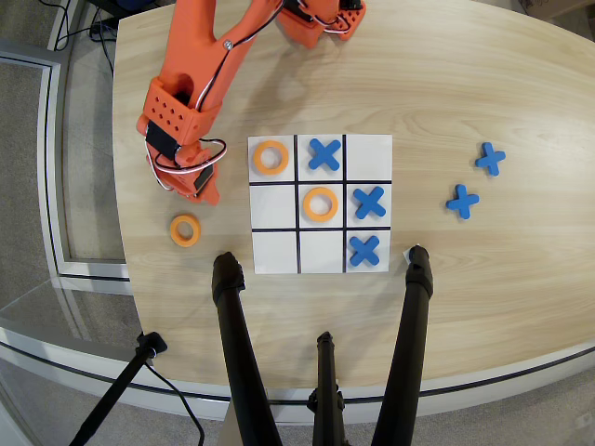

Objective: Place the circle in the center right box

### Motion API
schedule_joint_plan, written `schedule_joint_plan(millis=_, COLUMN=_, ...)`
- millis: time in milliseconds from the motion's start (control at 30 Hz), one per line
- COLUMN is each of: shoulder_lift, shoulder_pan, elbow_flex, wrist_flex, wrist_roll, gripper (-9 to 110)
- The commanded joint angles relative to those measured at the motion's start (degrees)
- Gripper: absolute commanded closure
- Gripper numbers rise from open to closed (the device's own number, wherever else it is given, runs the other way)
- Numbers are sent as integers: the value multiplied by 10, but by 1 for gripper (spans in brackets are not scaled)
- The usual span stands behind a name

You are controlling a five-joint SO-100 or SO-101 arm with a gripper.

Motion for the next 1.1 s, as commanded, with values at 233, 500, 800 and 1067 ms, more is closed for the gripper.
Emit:
schedule_joint_plan(millis=233, shoulder_lift=-56, shoulder_pan=11, elbow_flex=-44, wrist_flex=-38, wrist_roll=4, gripper=77)
schedule_joint_plan(millis=500, shoulder_lift=-86, shoulder_pan=27, elbow_flex=-40, wrist_flex=-40, wrist_roll=-11, gripper=84)
schedule_joint_plan(millis=800, shoulder_lift=-68, shoulder_pan=32, elbow_flex=0, wrist_flex=-43, wrist_roll=-19, gripper=92)
schedule_joint_plan(millis=1067, shoulder_lift=-48, shoulder_pan=21, elbow_flex=23, wrist_flex=-41, wrist_roll=-5, gripper=102)
